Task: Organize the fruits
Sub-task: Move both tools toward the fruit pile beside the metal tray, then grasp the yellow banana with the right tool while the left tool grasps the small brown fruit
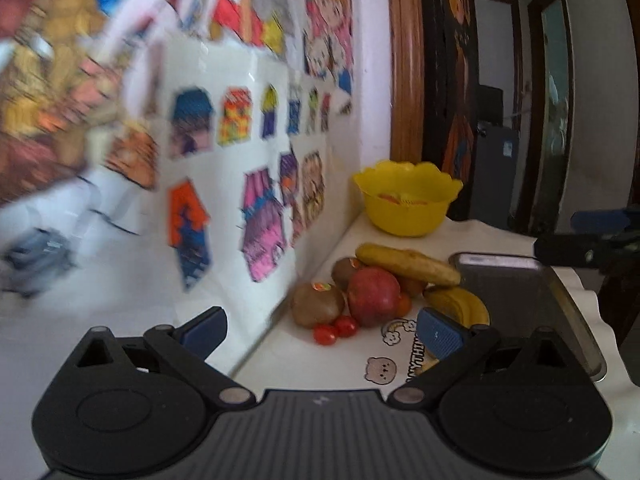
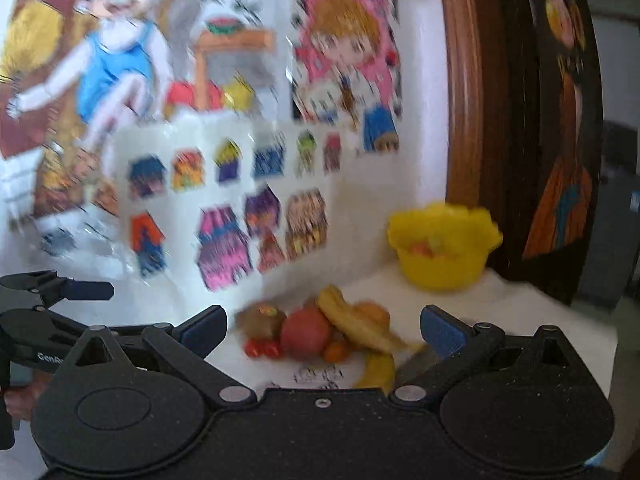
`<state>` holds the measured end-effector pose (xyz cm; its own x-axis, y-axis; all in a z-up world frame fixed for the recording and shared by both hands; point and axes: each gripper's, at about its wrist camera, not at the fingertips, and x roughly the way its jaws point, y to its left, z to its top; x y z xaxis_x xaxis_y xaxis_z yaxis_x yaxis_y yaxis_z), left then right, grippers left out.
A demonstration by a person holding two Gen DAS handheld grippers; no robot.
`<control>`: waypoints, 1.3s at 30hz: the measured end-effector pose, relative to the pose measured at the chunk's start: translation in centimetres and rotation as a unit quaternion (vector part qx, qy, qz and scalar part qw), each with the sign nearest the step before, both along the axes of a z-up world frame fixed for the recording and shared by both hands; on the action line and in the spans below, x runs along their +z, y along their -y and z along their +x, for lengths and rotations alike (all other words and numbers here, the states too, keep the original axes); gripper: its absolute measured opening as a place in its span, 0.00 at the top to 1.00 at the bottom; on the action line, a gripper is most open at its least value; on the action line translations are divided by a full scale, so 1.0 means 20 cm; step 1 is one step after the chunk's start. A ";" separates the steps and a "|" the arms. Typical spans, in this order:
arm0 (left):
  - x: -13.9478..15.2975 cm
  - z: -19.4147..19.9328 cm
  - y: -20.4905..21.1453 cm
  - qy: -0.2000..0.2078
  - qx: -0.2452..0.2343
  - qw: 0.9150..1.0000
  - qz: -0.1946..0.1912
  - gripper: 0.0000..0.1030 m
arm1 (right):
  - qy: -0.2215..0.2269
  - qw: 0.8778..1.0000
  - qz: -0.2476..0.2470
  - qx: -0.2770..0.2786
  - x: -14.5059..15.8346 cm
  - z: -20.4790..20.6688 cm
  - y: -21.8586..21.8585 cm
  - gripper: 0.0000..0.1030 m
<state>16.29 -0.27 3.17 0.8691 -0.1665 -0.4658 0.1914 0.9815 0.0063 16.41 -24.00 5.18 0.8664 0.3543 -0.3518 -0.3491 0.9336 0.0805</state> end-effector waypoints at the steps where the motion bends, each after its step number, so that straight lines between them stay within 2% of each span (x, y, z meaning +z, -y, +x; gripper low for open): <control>1: -0.02 0.02 0.01 -0.003 -0.005 1.000 -0.001 0.00 | -0.009 1.000 0.004 -0.002 -0.04 0.03 0.01 0.01; 7: -0.15 0.17 0.10 -0.020 -0.035 0.999 -0.003 0.00 | -0.057 0.998 0.017 -0.005 -0.22 0.23 0.06 0.02; 13: -0.29 0.35 0.19 -0.055 -0.058 0.997 -0.001 0.00 | -0.103 0.994 0.014 -0.014 -0.39 0.43 0.08 0.13; 20: -0.39 0.48 0.26 -0.080 -0.084 0.993 -0.003 0.00 | -0.149 0.989 0.003 -0.019 -0.53 0.61 0.06 0.23; 28: -0.45 0.57 0.31 -0.104 -0.101 0.989 -0.002 0.02 | -0.172 0.985 -0.013 -0.026 -0.59 0.72 0.03 0.32; 39: -0.46 0.57 0.35 -0.116 -0.145 0.983 0.002 0.07 | -0.183 0.983 0.013 0.006 -0.59 0.69 0.10 0.53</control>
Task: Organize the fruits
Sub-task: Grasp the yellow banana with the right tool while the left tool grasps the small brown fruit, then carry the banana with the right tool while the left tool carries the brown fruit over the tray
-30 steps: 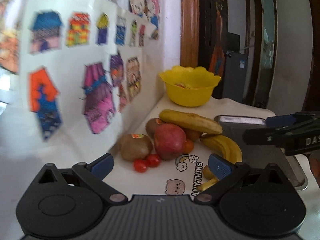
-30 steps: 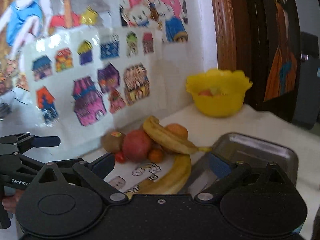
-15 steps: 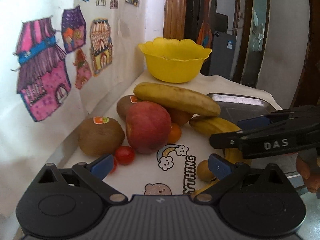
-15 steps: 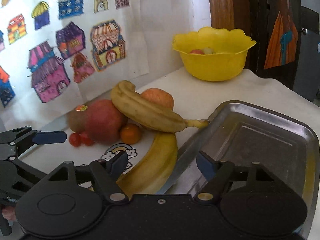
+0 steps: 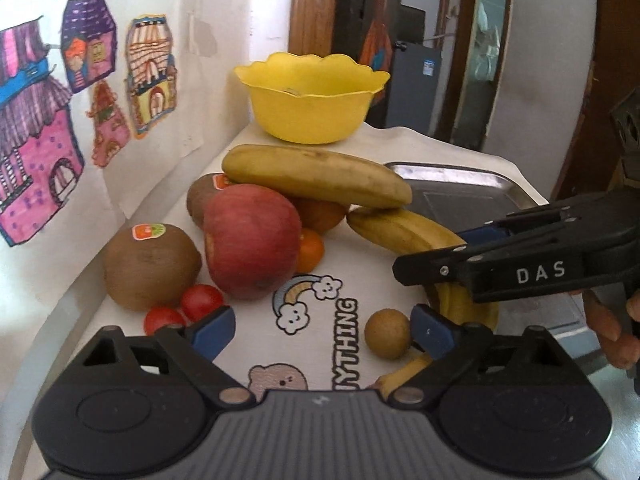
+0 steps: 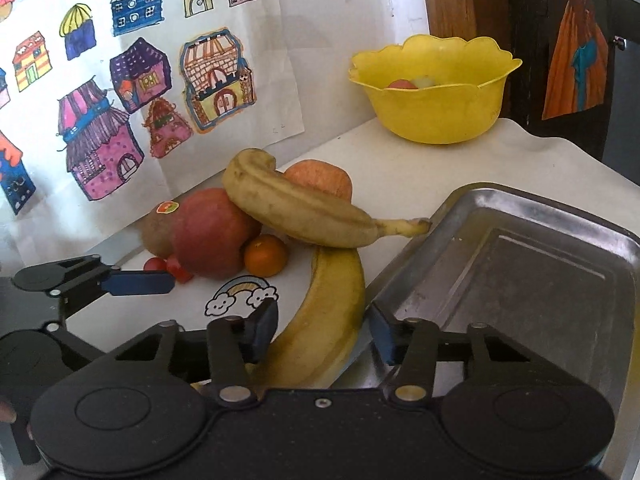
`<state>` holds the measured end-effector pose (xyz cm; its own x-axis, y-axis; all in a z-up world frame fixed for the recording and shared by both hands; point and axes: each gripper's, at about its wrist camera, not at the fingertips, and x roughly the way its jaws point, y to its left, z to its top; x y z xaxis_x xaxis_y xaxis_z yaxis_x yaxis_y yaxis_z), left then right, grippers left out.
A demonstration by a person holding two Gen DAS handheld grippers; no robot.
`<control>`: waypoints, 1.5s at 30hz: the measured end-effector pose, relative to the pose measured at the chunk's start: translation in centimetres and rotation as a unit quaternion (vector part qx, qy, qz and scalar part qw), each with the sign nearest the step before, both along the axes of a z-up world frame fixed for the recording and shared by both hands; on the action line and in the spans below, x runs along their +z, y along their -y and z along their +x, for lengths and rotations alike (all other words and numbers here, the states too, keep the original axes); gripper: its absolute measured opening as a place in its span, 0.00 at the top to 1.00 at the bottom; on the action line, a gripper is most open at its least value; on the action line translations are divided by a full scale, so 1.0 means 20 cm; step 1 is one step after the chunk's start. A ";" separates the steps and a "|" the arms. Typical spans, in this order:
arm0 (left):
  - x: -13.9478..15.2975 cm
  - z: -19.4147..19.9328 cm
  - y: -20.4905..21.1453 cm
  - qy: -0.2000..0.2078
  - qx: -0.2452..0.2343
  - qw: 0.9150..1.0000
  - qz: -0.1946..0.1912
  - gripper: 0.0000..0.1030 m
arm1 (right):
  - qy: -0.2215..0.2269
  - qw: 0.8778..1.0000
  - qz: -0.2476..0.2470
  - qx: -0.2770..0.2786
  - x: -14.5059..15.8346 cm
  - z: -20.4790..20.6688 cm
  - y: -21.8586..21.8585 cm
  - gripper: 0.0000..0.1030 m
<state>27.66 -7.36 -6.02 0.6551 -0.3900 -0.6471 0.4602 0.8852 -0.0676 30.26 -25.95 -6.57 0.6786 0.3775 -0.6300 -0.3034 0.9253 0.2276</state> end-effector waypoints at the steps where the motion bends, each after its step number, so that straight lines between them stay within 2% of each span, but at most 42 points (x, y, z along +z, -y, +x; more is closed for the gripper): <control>1: 0.00 0.00 0.01 -0.001 -0.005 1.000 0.000 0.08 | 0.000 1.000 0.001 0.001 0.00 -0.01 0.01 0.53; 6: -0.04 0.01 0.06 -0.014 -0.029 0.999 0.011 0.19 | -0.003 1.000 0.009 -0.001 -0.01 -0.04 0.07 0.56; 11: -0.05 0.01 0.11 -0.003 -0.034 0.999 0.019 0.24 | -0.008 0.999 0.034 -0.004 -0.03 -0.05 0.12 0.56; 17: -0.06 -0.02 0.15 0.015 -0.040 0.999 0.032 0.36 | -0.011 0.999 0.043 -0.009 -0.05 -0.06 0.11 0.53; 22: -0.05 -0.04 0.16 0.018 -0.041 0.999 0.025 0.51 | -0.014 0.999 0.034 -0.014 -0.05 -0.07 0.10 0.51; 26: -0.05 -0.05 0.16 0.019 -0.039 0.999 0.020 0.70 | -0.013 0.999 0.021 -0.023 -0.04 -0.08 0.07 0.51; 27: -0.05 -0.05 0.16 0.018 -0.036 0.999 0.020 0.72 | -0.013 0.999 0.019 -0.026 -0.04 -0.08 0.06 0.52; 37: -0.01 -0.07 0.10 0.005 0.009 1.000 0.002 0.72 | -0.012 0.998 0.011 -0.066 -0.03 -0.14 0.01 0.59; 45: 0.05 -0.14 0.05 0.012 0.024 1.000 -0.008 0.72 | -0.017 0.997 0.026 -0.067 -0.01 -0.24 -0.01 0.64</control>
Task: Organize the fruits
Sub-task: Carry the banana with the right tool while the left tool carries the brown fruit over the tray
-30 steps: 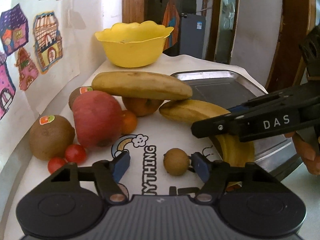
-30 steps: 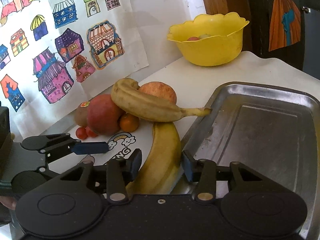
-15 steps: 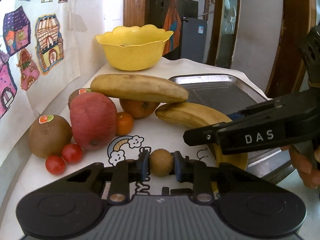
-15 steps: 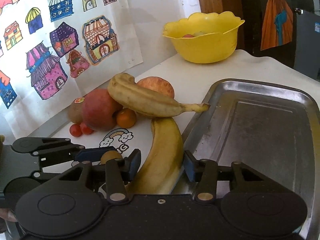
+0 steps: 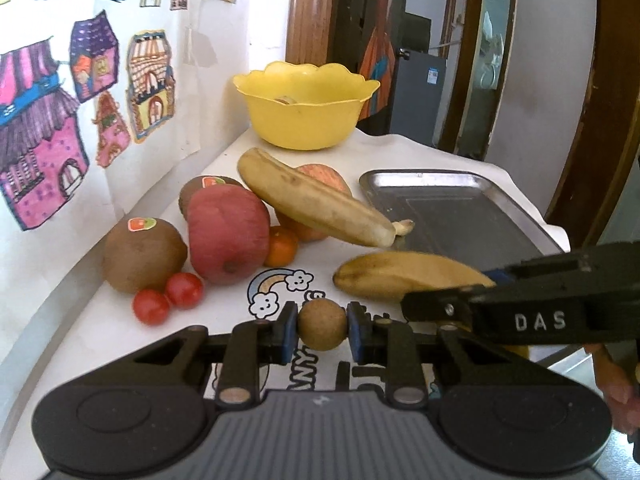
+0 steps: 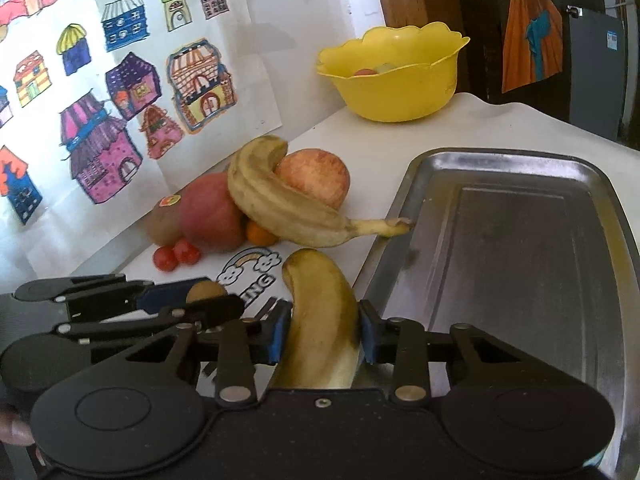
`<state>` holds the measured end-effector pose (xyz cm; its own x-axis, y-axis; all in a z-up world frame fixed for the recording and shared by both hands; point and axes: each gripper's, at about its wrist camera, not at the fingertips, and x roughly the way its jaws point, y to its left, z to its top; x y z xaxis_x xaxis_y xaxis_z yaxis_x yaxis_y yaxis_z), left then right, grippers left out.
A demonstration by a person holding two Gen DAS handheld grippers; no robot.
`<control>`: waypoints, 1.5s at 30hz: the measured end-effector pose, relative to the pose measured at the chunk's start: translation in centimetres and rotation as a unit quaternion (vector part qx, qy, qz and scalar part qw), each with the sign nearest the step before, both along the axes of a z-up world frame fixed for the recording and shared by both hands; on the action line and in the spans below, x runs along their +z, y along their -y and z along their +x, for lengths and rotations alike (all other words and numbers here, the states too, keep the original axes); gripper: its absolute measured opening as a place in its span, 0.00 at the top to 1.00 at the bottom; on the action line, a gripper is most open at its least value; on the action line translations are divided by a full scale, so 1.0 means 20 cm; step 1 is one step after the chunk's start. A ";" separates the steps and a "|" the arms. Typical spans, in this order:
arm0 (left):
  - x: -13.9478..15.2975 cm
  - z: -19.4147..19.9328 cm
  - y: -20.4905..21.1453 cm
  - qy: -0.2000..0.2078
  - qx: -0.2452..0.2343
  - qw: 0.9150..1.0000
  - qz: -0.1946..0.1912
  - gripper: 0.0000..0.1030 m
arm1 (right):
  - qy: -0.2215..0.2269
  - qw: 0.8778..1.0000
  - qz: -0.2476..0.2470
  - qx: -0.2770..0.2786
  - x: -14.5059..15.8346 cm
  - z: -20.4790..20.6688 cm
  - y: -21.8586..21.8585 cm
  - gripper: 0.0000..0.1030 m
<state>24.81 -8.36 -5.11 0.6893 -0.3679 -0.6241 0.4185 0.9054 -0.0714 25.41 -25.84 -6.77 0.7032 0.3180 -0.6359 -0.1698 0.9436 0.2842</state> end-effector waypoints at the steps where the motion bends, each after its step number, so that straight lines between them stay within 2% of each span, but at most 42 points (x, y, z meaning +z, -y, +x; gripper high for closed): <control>1: 0.01 -0.01 -0.01 0.000 0.003 1.000 -0.002 0.72 | -0.001 1.000 0.002 0.001 0.00 -0.01 0.00 0.65; 14: 0.06 -0.21 -0.02 0.000 0.006 1.000 -0.022 0.72 | -0.002 0.999 0.034 -0.004 0.03 -0.31 0.05 0.65; 21: 0.15 -0.23 0.13 0.027 0.003 0.999 -0.032 0.72 | 0.040 0.995 0.074 -0.046 0.13 -0.43 0.26 0.65; 26: 0.16 -0.21 0.31 0.054 -0.003 0.998 -0.040 0.72 | 0.067 0.990 0.083 -0.088 0.17 -0.40 0.48 0.65; 31: 0.14 -0.16 0.47 0.066 -0.006 0.997 -0.043 0.72 | 0.077 0.987 0.079 -0.115 0.15 -0.33 0.66 0.65; 38: 0.03 -0.11 0.63 0.055 -0.013 0.998 -0.030 0.72 | 0.077 0.987 0.074 -0.120 0.07 -0.24 0.77 0.65; 45: -0.06 -0.09 0.69 0.039 -0.016 0.999 -0.014 0.72 | 0.059 0.989 0.077 -0.109 -0.05 -0.19 0.80 0.65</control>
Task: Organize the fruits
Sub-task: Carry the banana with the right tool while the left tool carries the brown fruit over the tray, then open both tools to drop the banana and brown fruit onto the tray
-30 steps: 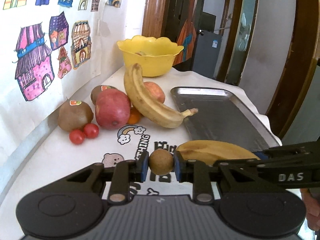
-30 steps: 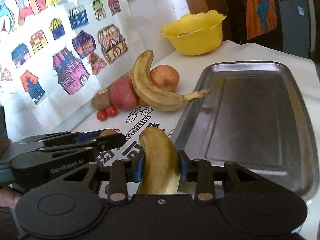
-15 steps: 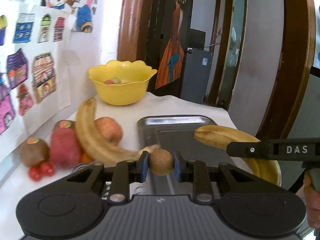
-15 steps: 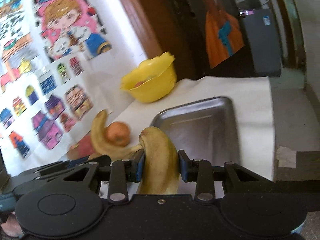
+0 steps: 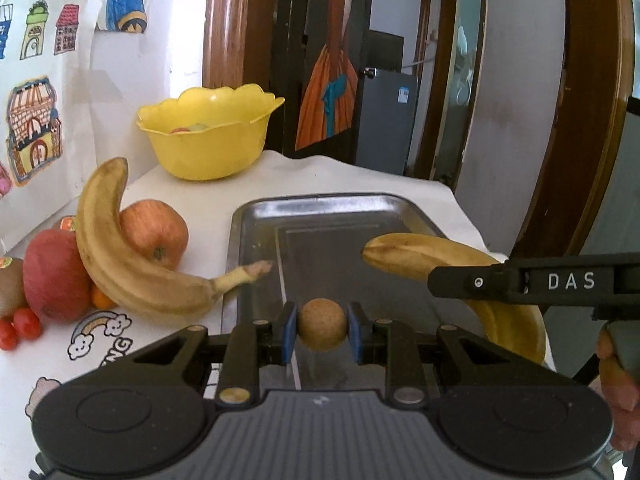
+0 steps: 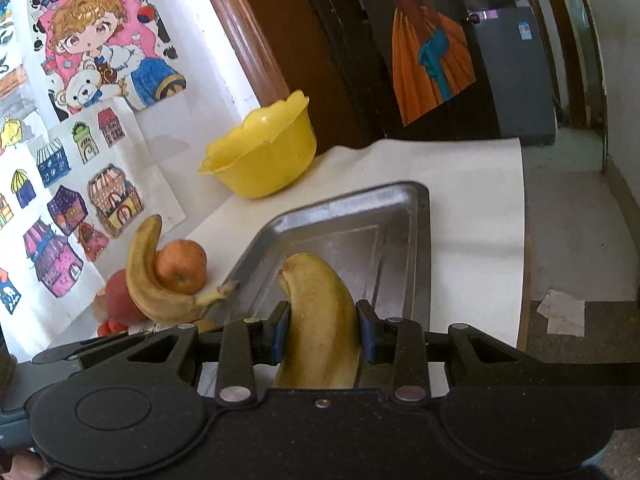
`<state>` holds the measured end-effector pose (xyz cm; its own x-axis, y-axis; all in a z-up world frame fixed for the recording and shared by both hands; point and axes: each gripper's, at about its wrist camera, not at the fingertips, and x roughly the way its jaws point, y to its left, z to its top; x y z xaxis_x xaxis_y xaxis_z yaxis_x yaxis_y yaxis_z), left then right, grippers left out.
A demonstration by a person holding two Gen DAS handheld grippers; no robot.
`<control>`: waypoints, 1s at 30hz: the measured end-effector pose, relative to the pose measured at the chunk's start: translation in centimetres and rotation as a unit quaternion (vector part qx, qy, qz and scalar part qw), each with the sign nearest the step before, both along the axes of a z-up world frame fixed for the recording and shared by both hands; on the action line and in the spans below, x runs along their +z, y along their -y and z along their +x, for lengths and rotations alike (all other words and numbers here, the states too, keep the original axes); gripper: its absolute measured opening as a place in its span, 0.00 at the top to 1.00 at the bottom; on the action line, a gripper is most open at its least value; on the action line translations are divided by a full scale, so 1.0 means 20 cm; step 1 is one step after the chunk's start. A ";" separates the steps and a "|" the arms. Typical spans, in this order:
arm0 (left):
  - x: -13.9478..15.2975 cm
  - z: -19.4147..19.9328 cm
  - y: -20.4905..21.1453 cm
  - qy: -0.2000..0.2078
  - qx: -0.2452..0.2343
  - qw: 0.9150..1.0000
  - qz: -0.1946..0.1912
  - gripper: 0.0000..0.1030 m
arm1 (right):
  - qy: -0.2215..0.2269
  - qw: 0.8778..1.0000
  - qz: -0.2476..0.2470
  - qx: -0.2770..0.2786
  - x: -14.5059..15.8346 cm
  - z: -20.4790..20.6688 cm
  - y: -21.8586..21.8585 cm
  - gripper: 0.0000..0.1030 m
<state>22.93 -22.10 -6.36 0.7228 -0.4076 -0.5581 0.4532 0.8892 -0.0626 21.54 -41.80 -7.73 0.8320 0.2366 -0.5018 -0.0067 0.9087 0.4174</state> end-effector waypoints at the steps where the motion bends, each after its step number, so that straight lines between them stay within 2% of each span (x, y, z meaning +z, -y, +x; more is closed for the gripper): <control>1: -0.01 0.00 0.00 -0.001 0.000 1.000 0.002 0.72 | -0.003 1.000 0.001 0.001 -0.01 0.00 0.00 0.65; 13: -0.07 0.03 -0.01 -0.024 0.005 1.000 0.014 0.72 | -0.017 1.000 0.012 0.002 -0.07 0.03 -0.01 0.63; 17: -0.07 0.02 -0.01 -0.024 0.004 1.000 0.015 0.72 | -0.017 1.000 0.006 -0.001 -0.06 0.03 -0.01 0.56; 19: -0.07 0.02 -0.01 -0.026 0.004 1.000 0.016 0.67 | -0.018 1.000 0.002 -0.001 -0.06 0.02 -0.02 0.55; 21: -0.06 0.01 -0.01 -0.029 0.008 0.999 0.013 0.50 | -0.017 1.000 -0.003 0.000 -0.06 0.02 -0.02 0.45; 24: -0.03 -0.01 -0.05 -0.026 0.019 0.999 0.002 0.40 | -0.015 1.000 -0.003 0.001 -0.04 0.00 -0.03 0.30; 25: -0.01 -0.02 -0.07 -0.023 0.022 0.999 0.000 0.39 | -0.014 1.000 -0.003 0.002 -0.03 -0.01 -0.04 0.28; 30: 0.08 -0.10 -0.17 0.004 0.043 0.999 -0.015 0.16 | 0.000 1.000 -0.001 -0.001 0.04 -0.09 -0.05 0.14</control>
<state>20.86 -18.69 -4.68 0.7604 -0.3605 -0.5402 0.3762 0.9225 -0.0860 19.82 -40.74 -6.92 0.8326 0.2343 -0.5019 -0.0050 0.9093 0.4162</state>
